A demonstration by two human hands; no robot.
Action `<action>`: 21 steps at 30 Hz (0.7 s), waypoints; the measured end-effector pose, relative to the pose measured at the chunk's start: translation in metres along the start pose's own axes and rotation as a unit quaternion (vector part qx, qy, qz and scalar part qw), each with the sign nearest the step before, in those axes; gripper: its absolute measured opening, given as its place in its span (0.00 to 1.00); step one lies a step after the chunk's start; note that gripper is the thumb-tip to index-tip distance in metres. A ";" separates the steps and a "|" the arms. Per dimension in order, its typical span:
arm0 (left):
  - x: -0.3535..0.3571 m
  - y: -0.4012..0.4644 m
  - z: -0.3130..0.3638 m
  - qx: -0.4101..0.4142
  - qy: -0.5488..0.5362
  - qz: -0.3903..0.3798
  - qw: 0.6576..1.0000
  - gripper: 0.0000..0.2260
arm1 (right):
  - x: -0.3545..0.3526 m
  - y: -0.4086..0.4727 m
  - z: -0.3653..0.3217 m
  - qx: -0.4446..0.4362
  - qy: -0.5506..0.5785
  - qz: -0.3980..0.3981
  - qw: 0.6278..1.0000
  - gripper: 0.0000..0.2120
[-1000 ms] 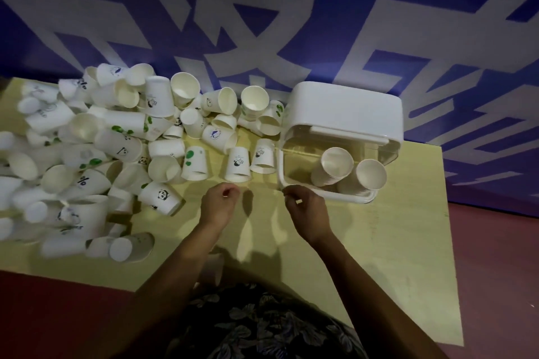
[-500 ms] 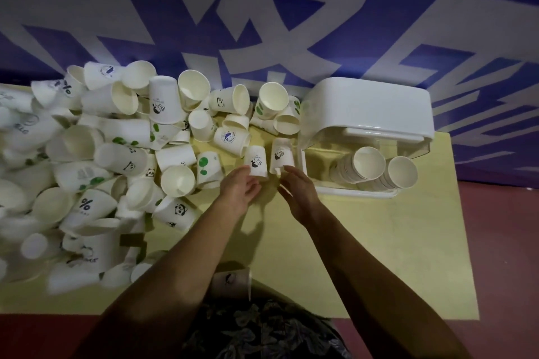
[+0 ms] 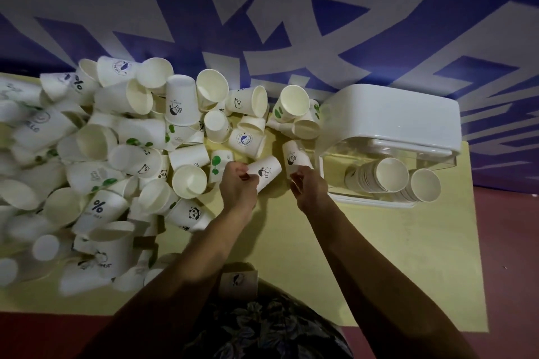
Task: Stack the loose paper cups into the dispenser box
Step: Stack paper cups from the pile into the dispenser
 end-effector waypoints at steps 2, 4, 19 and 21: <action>-0.005 -0.013 0.021 0.092 0.050 -0.004 0.995 0.13 | -0.007 -0.014 -0.010 -0.071 -0.067 0.011 0.995 0.07; -0.007 -0.026 0.040 0.170 0.089 -0.006 0.981 0.14 | -0.017 -0.032 -0.017 -0.140 -0.139 0.005 0.980 0.05; 0.082 -0.167 0.131 0.518 0.255 -0.048 0.815 0.07 | -0.164 -0.168 -0.125 -0.571 -0.322 0.136 0.743 0.06; 0.106 -0.184 0.136 0.539 0.259 -0.068 0.798 0.07 | -0.186 -0.170 -0.140 -0.577 -0.339 0.166 0.724 0.09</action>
Point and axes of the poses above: each hand's wrist, its own y-axis towards the middle knuckle, its own x-axis out of the palm, z = x × y, the point moved 8 cm from there along y, towards the middle knuckle, and after that the axes turned 4 degrees about -z, right-handed, at the moved point
